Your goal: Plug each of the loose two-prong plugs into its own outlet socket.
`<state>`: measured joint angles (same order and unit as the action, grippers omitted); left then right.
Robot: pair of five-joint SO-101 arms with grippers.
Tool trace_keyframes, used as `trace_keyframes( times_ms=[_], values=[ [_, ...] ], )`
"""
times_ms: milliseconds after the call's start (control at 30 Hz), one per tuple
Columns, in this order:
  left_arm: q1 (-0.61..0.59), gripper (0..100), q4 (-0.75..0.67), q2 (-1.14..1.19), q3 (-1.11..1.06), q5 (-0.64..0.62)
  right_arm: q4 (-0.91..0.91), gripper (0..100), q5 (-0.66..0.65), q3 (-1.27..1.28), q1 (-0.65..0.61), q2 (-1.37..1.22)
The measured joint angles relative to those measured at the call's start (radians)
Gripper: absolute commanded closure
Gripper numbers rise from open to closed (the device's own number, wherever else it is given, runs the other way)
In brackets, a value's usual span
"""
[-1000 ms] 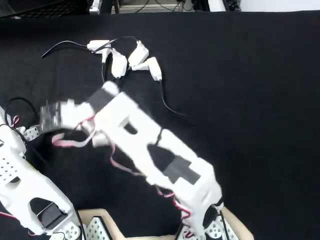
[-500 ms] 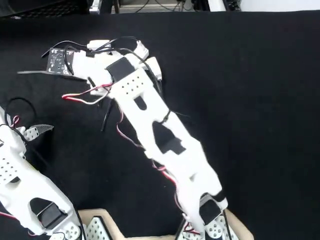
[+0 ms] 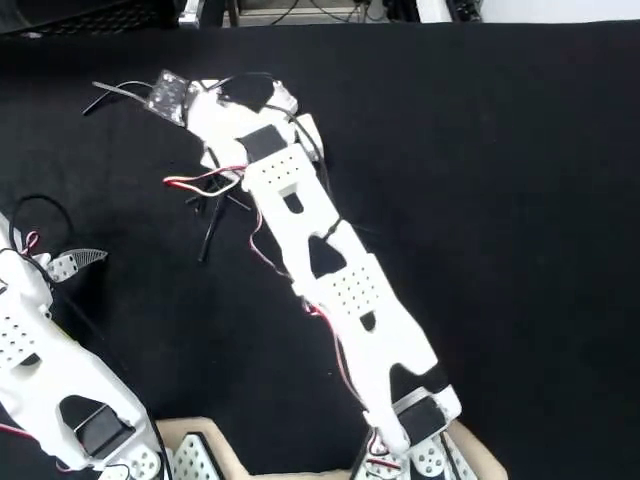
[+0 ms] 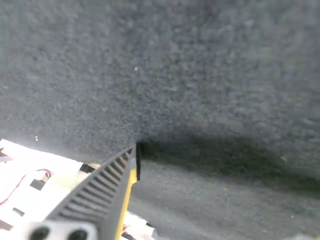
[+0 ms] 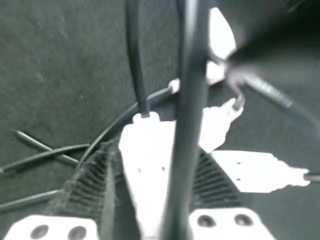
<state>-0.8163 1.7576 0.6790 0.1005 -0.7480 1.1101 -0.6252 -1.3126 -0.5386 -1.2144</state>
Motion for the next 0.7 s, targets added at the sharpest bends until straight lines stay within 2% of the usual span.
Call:
trace_keyframes(
  times_ms=[233, 467, 700],
  values=[
    [0.000, 40, 0.000, 0.000, 0.000, 0.000, 0.025, 72.4, 0.000, -0.094, 0.017, -0.023],
    [0.000, 40, 0.000, 0.000, 0.000, 0.000, 0.163, 65.4, 0.000, -0.290, 0.015, -0.023],
    [0.000, 40, 0.000, 0.000, 0.000, 0.000, 0.287, 63.6, 0.000, -0.307, 0.015, 0.109]
  ],
)
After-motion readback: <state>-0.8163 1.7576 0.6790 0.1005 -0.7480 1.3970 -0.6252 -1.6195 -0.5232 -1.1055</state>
